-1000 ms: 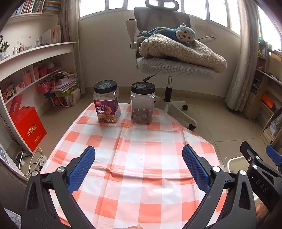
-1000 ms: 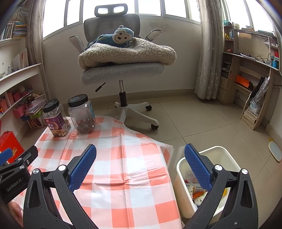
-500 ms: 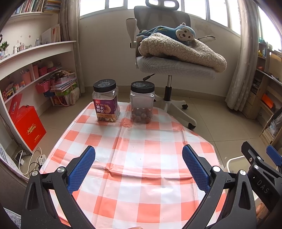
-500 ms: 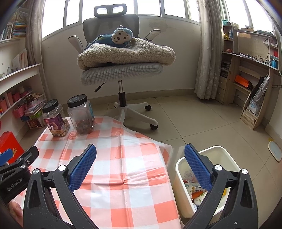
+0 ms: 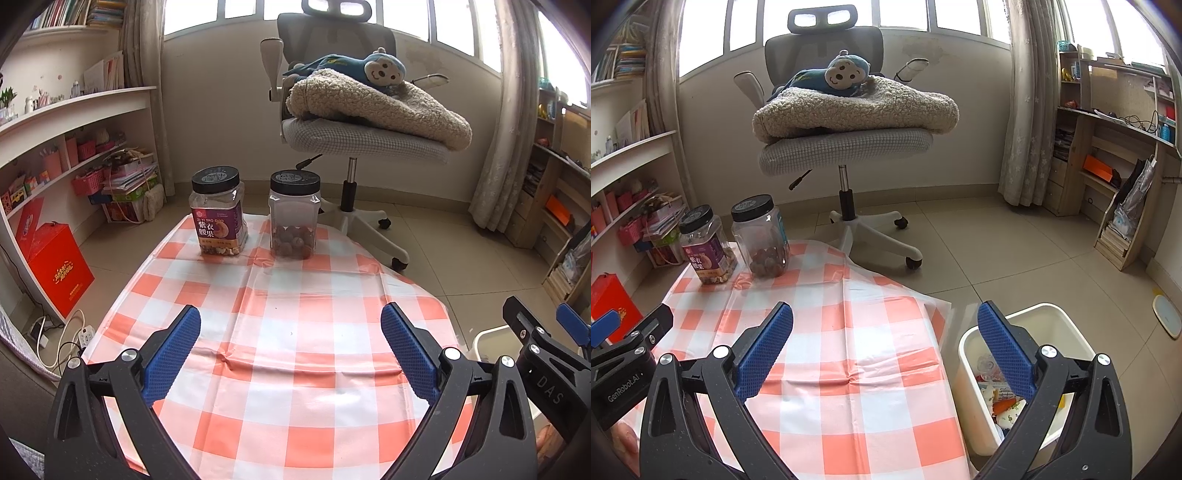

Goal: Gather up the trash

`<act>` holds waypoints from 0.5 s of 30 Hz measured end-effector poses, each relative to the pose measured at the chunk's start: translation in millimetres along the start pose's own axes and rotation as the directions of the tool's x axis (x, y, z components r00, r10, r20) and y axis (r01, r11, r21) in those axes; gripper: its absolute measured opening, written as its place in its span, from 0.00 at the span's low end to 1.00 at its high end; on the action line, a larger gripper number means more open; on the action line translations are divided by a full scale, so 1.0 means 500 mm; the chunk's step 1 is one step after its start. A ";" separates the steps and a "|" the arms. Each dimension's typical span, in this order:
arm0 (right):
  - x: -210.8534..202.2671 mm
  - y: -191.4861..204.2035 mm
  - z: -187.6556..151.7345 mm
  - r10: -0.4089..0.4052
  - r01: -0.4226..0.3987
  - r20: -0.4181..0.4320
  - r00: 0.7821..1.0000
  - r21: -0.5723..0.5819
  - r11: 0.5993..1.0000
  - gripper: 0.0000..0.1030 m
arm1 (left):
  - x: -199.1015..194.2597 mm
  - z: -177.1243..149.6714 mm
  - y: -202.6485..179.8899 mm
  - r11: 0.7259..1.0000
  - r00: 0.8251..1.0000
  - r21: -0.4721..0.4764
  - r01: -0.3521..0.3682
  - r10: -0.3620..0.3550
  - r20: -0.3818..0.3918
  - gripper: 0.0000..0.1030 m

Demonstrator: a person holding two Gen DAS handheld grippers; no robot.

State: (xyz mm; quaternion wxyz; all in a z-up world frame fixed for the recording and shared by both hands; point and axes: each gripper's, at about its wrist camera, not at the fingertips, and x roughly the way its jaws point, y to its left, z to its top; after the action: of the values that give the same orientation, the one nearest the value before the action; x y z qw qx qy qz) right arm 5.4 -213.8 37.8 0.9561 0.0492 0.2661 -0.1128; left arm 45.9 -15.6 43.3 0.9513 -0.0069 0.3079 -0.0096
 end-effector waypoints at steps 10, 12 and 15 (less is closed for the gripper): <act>0.001 0.003 -0.004 0.001 -0.001 -0.003 1.000 -0.001 1.000 0.93 | -0.009 -0.001 -0.007 0.999 0.999 0.022 0.029 -0.030 0.028 0.77; 0.001 0.003 -0.004 0.002 -0.002 -0.003 1.000 -0.001 1.000 0.93 | -0.010 0.000 -0.004 1.000 0.999 0.013 0.024 -0.025 0.037 0.80; 0.001 0.002 -0.005 0.002 -0.002 -0.002 1.000 0.001 1.000 0.93 | -0.015 0.005 -0.002 1.000 0.999 0.008 0.008 -0.009 0.047 0.89</act>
State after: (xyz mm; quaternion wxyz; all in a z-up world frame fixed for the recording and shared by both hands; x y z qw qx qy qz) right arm 5.0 -212.4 35.6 0.9559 0.0499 0.2669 -0.1120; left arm 41.2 -16.3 49.7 0.9583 -0.0047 0.2853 -0.0146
